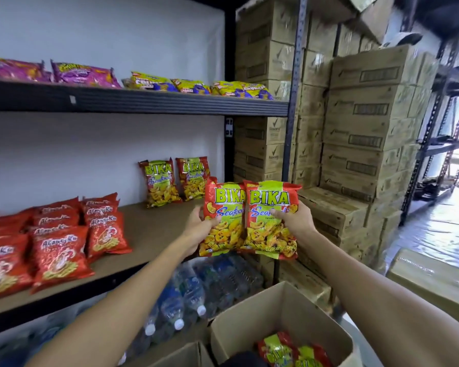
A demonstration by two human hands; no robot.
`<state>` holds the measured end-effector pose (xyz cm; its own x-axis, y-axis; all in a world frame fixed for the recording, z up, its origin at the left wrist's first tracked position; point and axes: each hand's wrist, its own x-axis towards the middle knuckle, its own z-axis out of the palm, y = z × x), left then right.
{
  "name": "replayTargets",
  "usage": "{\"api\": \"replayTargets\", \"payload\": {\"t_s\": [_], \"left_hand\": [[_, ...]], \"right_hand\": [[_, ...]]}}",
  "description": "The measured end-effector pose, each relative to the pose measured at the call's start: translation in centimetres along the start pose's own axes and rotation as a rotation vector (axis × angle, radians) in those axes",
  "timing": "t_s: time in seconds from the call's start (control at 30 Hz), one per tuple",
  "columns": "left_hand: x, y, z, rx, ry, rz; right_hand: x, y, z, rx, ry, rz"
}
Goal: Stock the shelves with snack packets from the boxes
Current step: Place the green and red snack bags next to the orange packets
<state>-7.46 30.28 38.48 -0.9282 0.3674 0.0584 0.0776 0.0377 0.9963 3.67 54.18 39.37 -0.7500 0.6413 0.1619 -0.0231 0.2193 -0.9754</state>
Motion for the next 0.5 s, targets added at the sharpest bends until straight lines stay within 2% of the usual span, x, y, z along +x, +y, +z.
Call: {"api": "replayTargets", "payload": {"t_s": [0.2, 0.5], "left_hand": [[1.1, 1.7, -3.8, 0.049, 0.244, 0.13], [4.4, -1.0, -7.4, 0.069, 0.377, 0.16]], "right_hand": [[2.6, -2.7, 4.4, 0.047, -0.043, -0.098], [6.7, -2.3, 13.0, 0.02, -0.097, -0.139]]}}
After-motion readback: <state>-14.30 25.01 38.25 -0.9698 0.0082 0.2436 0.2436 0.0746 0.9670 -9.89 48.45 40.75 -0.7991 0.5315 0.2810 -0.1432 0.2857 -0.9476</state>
